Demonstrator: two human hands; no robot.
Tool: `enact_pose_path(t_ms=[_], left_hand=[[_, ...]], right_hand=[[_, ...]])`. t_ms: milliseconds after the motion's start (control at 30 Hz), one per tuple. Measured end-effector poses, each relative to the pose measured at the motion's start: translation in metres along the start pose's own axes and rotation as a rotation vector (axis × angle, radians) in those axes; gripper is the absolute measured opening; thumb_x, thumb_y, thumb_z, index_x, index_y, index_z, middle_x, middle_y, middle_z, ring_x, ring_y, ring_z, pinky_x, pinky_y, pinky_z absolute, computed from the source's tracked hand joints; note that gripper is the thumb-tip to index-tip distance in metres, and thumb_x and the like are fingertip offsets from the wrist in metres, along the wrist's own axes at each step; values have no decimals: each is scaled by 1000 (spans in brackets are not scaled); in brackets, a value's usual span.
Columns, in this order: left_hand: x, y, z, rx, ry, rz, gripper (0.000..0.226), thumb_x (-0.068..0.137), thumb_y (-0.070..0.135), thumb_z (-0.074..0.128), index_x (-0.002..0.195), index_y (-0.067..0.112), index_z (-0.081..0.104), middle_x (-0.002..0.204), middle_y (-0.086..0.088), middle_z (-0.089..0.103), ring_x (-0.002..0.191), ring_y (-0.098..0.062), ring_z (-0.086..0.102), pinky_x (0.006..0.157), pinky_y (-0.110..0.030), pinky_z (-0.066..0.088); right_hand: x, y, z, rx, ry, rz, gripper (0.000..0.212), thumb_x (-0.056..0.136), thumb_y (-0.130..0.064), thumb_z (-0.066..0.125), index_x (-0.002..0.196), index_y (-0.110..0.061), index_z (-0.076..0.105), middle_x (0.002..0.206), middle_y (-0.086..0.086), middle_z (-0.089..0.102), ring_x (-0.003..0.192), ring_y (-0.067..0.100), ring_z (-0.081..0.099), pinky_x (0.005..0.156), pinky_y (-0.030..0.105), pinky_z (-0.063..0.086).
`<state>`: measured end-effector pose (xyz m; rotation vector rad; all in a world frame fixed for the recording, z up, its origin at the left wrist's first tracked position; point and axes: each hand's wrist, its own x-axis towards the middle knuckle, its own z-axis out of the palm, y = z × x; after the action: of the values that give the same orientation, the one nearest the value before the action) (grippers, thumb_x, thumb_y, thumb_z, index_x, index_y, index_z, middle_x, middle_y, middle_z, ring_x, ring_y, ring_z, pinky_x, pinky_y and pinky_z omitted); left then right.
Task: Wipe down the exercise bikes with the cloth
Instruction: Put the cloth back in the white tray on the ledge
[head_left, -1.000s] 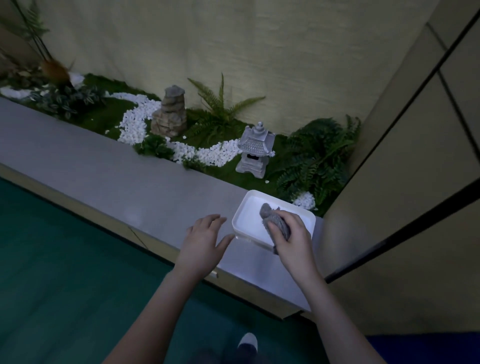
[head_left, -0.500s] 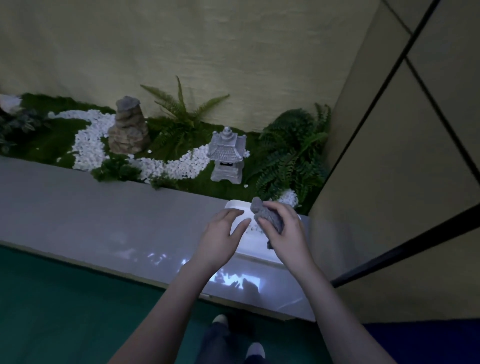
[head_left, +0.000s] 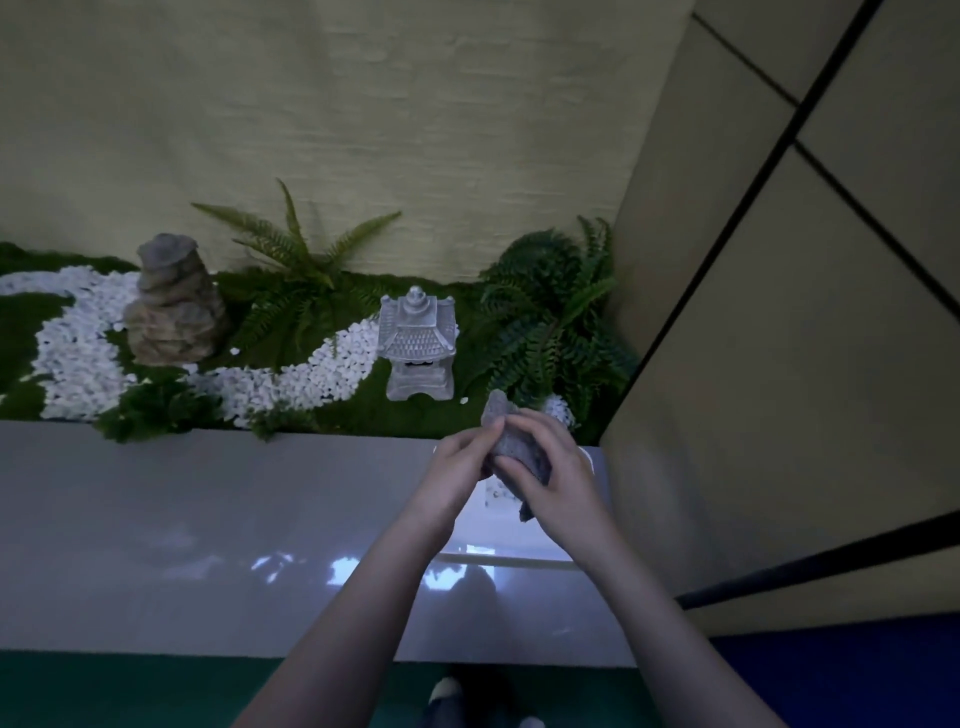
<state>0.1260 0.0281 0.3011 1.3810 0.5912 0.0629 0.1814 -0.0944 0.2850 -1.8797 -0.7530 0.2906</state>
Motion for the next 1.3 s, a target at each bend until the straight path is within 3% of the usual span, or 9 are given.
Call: enact_pose_path(t_ms=[167,367,433,533,767,933,1033,1133,1300], left_hand=[[15,-5,-2,-76,49,-53,28,97,11,42,88,4,68,87,-19,67,88,-29,64,78,-34,56],[21,-4,1,-94,126,-47,30,98,10,40,83,9,66,86,-11,68,83,-22,62,75,-33,48],[23,-4,0,-104,157,-29,30,98,11,41,81,11,66,83,-7,69,81,-19,63,75,-32,47],[28,-4,2,-125,165,-13,30,99,13,39,83,10,64,81,-4,68,77,-16,62,70,-29,46],[37,-7,13,-231,119,-23,29,100,15,38,96,14,67,93,-3,72,85,-15,66,72,-28,50],[45,-14,23,-223,118,-29,32,100,17,39,92,21,69,92,1,73,88,-14,67,77,-31,49],[52,-26,26,-157,145,-49,32,101,19,38,90,21,68,95,-2,71,92,-17,65,80,-33,48],[59,-42,27,-90,179,-61,31,102,21,38,92,19,67,97,-2,70,93,-16,65,83,-33,50],[77,-82,34,107,286,-34,30,101,18,38,77,3,50,74,-11,52,71,-22,50,62,-35,40]], right_hand=[[8,8,5,29,47,9,34,96,-11,53,129,-20,53,135,-9,50,124,-8,42,99,8,33],[19,12,3,375,256,315,32,100,-15,46,126,-33,49,132,-8,53,121,4,50,97,20,44],[23,13,2,625,257,524,26,100,-23,48,122,-37,49,124,-3,58,112,19,60,84,38,55],[26,13,-6,855,145,785,30,95,-42,52,119,-23,55,107,8,66,80,31,68,49,34,52],[31,26,-18,951,-43,953,50,92,-58,46,112,-18,67,97,7,71,66,21,69,50,24,47],[31,38,-26,932,-28,967,47,93,-58,43,104,-17,64,90,7,67,57,20,65,42,19,43],[36,53,-26,918,100,836,32,94,-42,54,107,-15,65,97,4,70,84,24,69,51,28,52],[40,70,-21,825,244,714,10,93,-19,61,103,-18,62,95,4,70,83,18,70,64,31,56],[45,109,-8,359,267,471,19,95,-6,51,100,-24,54,99,-6,59,91,7,58,83,30,47]])
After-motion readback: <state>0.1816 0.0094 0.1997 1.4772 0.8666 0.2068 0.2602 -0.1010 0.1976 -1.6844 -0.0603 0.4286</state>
